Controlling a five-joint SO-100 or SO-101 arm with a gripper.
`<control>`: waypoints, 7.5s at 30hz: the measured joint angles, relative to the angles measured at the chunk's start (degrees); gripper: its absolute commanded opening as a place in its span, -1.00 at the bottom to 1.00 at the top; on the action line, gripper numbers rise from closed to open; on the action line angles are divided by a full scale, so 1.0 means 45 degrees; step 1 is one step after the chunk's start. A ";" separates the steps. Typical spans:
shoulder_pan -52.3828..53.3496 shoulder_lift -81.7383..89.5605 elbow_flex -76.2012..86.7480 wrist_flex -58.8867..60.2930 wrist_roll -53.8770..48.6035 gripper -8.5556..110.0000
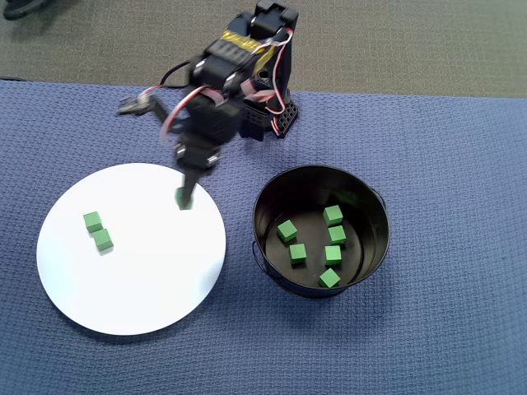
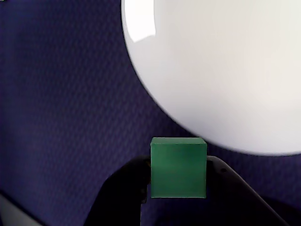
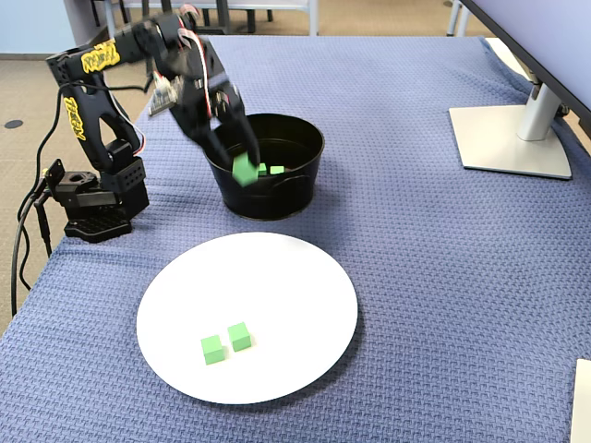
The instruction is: Pick up the green cubes from the white plate and place them in the black recipient
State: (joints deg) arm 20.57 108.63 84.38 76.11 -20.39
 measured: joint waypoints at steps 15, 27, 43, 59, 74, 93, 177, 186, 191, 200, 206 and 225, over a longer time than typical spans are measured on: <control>-0.8867 0.0664 0.3125 -0.1133 0.4121 -0.75; -0.8594 0.0742 0.3340 -0.1445 0.2285 -0.22; 0.2559 -0.0586 0.2891 -0.5176 -0.4316 -0.33; 0.4883 -0.5234 0.2832 -0.6445 -0.7305 -0.32; 0.5469 -0.7832 0.1777 -0.7578 -1.1367 -0.36; 0.5508 -0.9512 0.0098 -0.7832 -1.0898 -0.38; -0.7422 0.1895 0.3711 -0.1152 0.3340 -0.40; -0.8066 0.1855 0.4590 -0.1602 0.2305 -0.20; -0.6035 0.1836 0.4121 -0.1621 0.0742 -0.28; 0.1523 -0.1094 0.2344 -0.3770 -0.5371 -0.27; 0.4766 -0.3223 0.2480 -0.6855 -0.9980 -0.30; 0.7324 -0.6445 0.4102 -1.0176 -1.4434 -0.37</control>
State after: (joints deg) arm 53.53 79.63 102.83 30.32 -85.34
